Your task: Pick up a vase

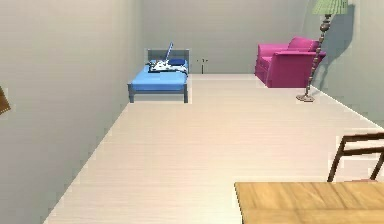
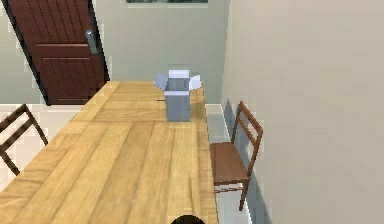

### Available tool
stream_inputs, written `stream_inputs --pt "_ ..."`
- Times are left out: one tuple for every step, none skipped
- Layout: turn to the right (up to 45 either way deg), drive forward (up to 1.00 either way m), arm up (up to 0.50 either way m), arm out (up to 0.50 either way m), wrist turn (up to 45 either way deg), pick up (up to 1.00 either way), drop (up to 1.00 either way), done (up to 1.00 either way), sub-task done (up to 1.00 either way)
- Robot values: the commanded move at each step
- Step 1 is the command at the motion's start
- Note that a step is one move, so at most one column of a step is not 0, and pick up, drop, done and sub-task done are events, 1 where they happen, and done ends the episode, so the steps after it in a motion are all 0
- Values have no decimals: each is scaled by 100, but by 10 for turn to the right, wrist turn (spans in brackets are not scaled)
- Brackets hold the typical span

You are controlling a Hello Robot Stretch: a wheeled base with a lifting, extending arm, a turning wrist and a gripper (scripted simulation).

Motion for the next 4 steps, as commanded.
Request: stream_inputs --pt "0 0 24 0 0 0 0 0 0" --pt "0 0 0 4 0 0 0 0 0" --pt "0 0 0 0 450 0 0 0 0" --pt "0 0 0 0 450 0 0 0 0"
